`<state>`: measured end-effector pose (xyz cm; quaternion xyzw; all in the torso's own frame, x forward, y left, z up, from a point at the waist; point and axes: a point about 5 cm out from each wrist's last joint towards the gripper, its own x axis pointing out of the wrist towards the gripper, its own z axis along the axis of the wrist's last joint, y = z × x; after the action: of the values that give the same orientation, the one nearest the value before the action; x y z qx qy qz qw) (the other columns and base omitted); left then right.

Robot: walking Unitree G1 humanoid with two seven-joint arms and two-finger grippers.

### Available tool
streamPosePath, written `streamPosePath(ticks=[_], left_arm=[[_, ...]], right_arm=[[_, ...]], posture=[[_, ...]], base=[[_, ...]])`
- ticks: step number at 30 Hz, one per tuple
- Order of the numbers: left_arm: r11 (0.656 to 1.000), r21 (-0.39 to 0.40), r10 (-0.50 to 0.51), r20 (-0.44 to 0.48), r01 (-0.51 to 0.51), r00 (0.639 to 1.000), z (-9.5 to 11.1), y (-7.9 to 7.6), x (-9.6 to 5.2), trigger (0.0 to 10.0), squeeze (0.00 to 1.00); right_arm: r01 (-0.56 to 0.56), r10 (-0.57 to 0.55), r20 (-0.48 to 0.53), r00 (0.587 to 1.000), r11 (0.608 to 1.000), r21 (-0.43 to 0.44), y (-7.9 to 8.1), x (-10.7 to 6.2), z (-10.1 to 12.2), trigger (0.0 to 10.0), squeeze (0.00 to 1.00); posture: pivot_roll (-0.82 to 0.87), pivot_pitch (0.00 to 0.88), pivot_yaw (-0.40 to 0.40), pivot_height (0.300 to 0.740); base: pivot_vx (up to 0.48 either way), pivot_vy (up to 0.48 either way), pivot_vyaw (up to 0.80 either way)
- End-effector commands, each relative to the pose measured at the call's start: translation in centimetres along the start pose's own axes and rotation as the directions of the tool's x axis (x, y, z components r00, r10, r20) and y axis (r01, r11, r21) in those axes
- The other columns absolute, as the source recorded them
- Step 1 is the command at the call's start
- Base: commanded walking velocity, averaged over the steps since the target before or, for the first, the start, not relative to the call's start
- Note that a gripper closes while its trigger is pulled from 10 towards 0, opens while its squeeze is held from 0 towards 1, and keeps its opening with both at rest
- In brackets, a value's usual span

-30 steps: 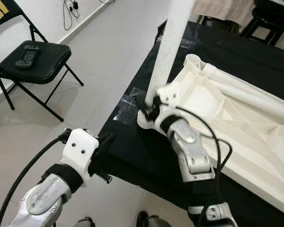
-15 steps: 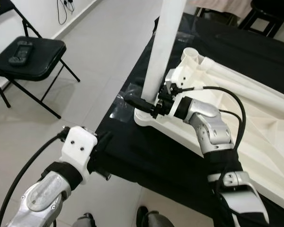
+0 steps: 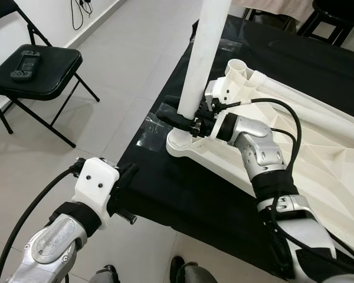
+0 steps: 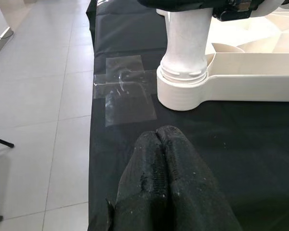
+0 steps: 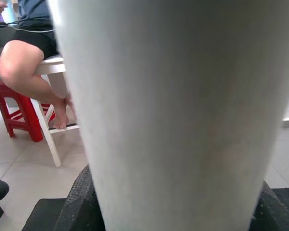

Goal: Building children table

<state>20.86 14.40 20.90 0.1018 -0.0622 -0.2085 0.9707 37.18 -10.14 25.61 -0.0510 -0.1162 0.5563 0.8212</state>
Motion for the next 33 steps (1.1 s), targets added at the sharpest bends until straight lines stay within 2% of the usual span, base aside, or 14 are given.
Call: streamPosePath(ticks=[1, 6, 10, 11, 12, 13, 14, 15, 22, 23, 29, 30, 31, 33], left_arm=[[1.000, -0.001, -0.022, -0.007, 0.022, 1.000, -0.1, -0.4, -0.3, 10.0, 0.00], [1.000, -0.001, -0.022, -0.008, 0.022, 1.000, -0.1, -0.4, -0.3, 10.0, 0.00], [1.000, -0.002, -0.021, -0.008, 0.021, 1.000, -0.1, -0.3, -0.5, 10.0, 0.00], [1.000, -0.004, -0.020, -0.013, 0.020, 1.000, -0.1, -0.3, -0.6, 10.0, 0.00], [1.000, -0.009, -0.027, -0.017, 0.027, 0.999, -0.1, -0.4, -0.7, 10.0, 0.00], [1.000, -0.009, -0.027, -0.017, 0.027, 0.999, -0.1, -0.4, -0.7, 10.0, 0.00], [0.999, -0.014, -0.033, -0.018, 0.033, 0.999, -0.2, -0.5, -0.6, 10.0, 0.00], [0.999, -0.018, -0.040, -0.018, 0.040, 0.999, -0.2, -0.6, -0.5, 10.0, 0.00], [0.998, -0.024, -0.050, -0.011, 0.049, 0.999, -0.1, -0.9, -0.2, 10.0, 0.00], [0.999, -0.025, -0.046, -0.009, 0.046, 0.999, -0.1, -0.9, -0.2, 10.0, 0.00], [0.998, -0.028, -0.049, -0.008, 0.048, 0.999, -0.1, -1.0, -0.2, 10.0, 0.00], [0.998, -0.030, -0.052, -0.007, 0.052, 0.999, -0.1, -1.0, -0.1, 10.0, 0.00], [0.998, -0.030, -0.052, -0.007, 0.052, 0.999, -0.1, -1.0, -0.1, 10.0, 0.00], [0.998, -0.032, -0.054, -0.005, 0.054, 0.999, -0.1, -1.1, -0.1, 10.0, 0.00]], right_arm=[[0.019, -0.017, -0.036, 0.999, 0.999, 0.032, -0.3, -0.7, -1.1, 0.0, 0.00], [0.055, -0.054, -0.047, 0.997, 0.998, 0.027, -0.5, -1.2, -1.4, 0.0, 0.00], [0.213, -0.209, -0.096, 0.973, 0.976, 0.037, -0.6, -1.6, -2.7, 0.0, 0.00], [0.499, -0.492, -0.224, 0.841, 0.866, -0.029, 0.2, -2.6, -5.2, 0.0, 0.00], [0.640, -0.623, -0.306, 0.720, 0.766, -0.052, 3.4, -2.9, -7.4, 0.0, 0.00], [0.640, -0.623, -0.306, 0.720, 0.766, -0.052, 3.4, -2.9, -7.4, 0.0, 0.00], [0.726, -0.702, -0.334, 0.629, 0.684, -0.070, 5.5, -3.0, -7.9, 0.0, 0.00], [0.755, -0.725, -0.342, 0.599, 0.653, -0.061, 6.5, -2.6, -7.9, 0.0, 0.00], [0.748, -0.720, -0.301, 0.625, 0.663, -0.031, 5.4, -0.8, -7.3, 0.0, 0.00], [0.750, -0.724, -0.294, 0.624, 0.660, -0.032, 5.1, -0.6, -7.1, 10.0, 0.00], [0.747, -0.726, -0.229, 0.649, 0.664, 0.010, 4.9, -0.4, -5.6, 10.0, 0.00], [0.716, -0.699, -0.181, 0.692, 0.696, 0.049, 4.8, -0.3, -4.8, 10.0, 1.00], [0.716, -0.699, -0.181, 0.692, 0.696, 0.049, 4.8, -0.3, -4.8, 10.0, 1.00], [0.545, -0.542, -0.056, 0.839, 0.832, 0.109, 4.3, 0.1, -2.5, 10.0, 1.00]], posture=[[0.16, 0.272, -0.139, 0.740], [0.16, 0.272, -0.139, 0.740], [0.15, 0.281, -0.149, 0.740], [0.14, 0.295, -0.145, 0.740], [0.13, 0.298, -0.135, 0.740], [0.13, 0.298, -0.135, 0.740], [0.13, 0.296, -0.130, 0.740], [0.13, 0.294, -0.128, 0.740], [0.13, 0.290, -0.132, 0.740], [0.13, 0.290, -0.131, 0.740], [0.13, 0.289, -0.131, 0.740], [0.13, 0.288, -0.127, 0.740], [0.13, 0.288, -0.127, 0.740], [0.13, 0.287, -0.130, 0.740]], base=[[0.000, 0.000, 0.00], [0.000, 0.000, 0.00], [0.000, 0.000, 0.00], [0.000, 0.000, 0.00], [0.000, 0.000, 0.00], [0.000, 0.000, 0.00], [0.000, 0.000, 0.00], [0.000, 0.000, 0.00], [0.000, 0.000, 0.00], [0.000, 0.000, 0.00], [0.000, 0.000, 0.00], [0.000, 0.000, 0.00], [0.000, 0.000, 0.00], [0.000, 0.000, 0.00]])
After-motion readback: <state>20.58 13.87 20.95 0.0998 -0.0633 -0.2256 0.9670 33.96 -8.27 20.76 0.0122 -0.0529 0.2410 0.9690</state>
